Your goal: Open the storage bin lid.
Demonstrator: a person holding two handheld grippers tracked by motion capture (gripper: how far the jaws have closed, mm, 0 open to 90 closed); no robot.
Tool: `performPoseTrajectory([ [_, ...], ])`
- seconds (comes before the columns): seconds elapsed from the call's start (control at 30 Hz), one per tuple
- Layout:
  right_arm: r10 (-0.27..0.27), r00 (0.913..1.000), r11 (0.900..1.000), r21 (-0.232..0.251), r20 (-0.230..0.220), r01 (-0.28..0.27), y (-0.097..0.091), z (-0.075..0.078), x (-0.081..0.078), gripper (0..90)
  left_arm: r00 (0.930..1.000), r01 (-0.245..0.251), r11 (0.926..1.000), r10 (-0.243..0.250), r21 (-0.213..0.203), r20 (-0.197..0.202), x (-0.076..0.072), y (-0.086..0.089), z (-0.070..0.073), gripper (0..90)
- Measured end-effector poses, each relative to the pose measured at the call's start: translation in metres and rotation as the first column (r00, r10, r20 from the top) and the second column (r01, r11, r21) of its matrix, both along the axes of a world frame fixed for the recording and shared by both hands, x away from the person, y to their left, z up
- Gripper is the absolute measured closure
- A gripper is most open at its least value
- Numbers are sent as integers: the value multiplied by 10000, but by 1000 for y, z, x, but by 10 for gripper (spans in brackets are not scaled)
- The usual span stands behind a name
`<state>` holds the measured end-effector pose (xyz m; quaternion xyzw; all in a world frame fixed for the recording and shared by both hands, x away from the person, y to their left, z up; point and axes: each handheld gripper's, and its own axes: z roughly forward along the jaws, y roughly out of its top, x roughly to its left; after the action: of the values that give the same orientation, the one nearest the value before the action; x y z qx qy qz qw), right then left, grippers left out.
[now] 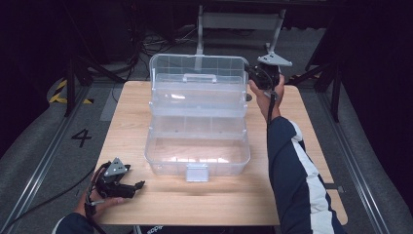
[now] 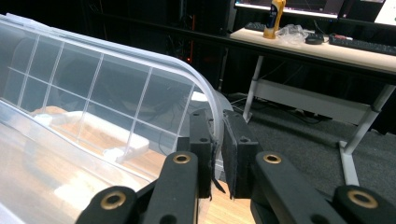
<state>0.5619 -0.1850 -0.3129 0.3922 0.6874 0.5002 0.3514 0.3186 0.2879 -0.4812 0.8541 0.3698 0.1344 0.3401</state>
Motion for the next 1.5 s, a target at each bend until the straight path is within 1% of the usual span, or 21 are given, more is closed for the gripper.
performPoseTrajectory([
  [0.03, -40, 10000, 10000, -40, -8, 40, 1, -1, 2, 835, 10000, -2, 10000, 2, -1, 2, 0, 0, 0, 164],
  [0.2, -164, 9996, 9998, 73, -228, 165, 2, -6, 11, 835, 10000, 1, 10000, -1, 2, 11, 0, 0, 0, 164],
  [0.43, -245, 9986, 9997, -9, -468, 245, 4, -10, 21, 834, 10000, -33, 10000, 32, 23, 45, 0, 0, 0, 164],
  [0.47, -282, 9986, 9996, -80, -446, 279, 4, -11, 22, 834, 10000, -33, 10000, 33, 23, 46, 0, 0, 0, 164],
  [0.63, -313, 9976, 9995, -76, -617, 309, 5, -13, 28, 833, 10000, -43, 10000, 43, 19, 48, 0, 0, 0, 164],
  [0.7, -350, 9974, 9991, -243, -636, 335, 6, -14, 30, 832, 10000, -33, 10000, 33, 25, 48, 0, 0, 0, 164],
  [0.8, -374, 9963, 9991, -249, -772, 356, 6, -17, 35, 831, 10000, -35, 10000, 35, 22, 28, 0, 0, 0, 164],
  [0.83, -380, 9960, 9989, -319, -806, 355, 6, -18, 37, 830, 10000, -53, 10000, 53, -37, 20, 0, 0, 0, 164],
  [0.9, -402, 9956, 9981, -505, -851, 360, 7, -19, 40, 830, 10000, -27, 10000, 27, -1, -23, 0, 0, 0, 164],
  [1.07, -446, 9942, 9974, -600, -976, 389, 8, -23, 45, 829, 10000, -65, 9999, 65, 84, 0, 0, 0, 1, 164],
  [1.1, -461, 9941, 9970, -660, -983, 397, 8, -24, 46, 829, 10000, -51, 9999, 50, 123, 84, 0, 0, 1, 164],
  [1.23, -516, 9943, 9930, -1108, -937, 411, 11, -24, 47, 826, 9999, -66, 9999, 64, 128, 89, 0, 0, 1, 164],
  [1.3, -516, 9940, 9919, -1207, -961, 398, 11, -24, 47, 825, 9999, -81, 9999, 80, 97, 100, 0, 0, 1, 164],
  [1.33, -502, 9940, 9919, -1212, -971, 382, 11, -24, 47, 825, 10000, -86, 10000, 86, 19, 2, 0, -1, 0, 164],
  [1.5, -545, 9935, 9918, -1207, -1003, 422, 11, -26, 49, 825, 10000, -85, 10000, 85, 19, -2, 0, -1, 0, 164],
])
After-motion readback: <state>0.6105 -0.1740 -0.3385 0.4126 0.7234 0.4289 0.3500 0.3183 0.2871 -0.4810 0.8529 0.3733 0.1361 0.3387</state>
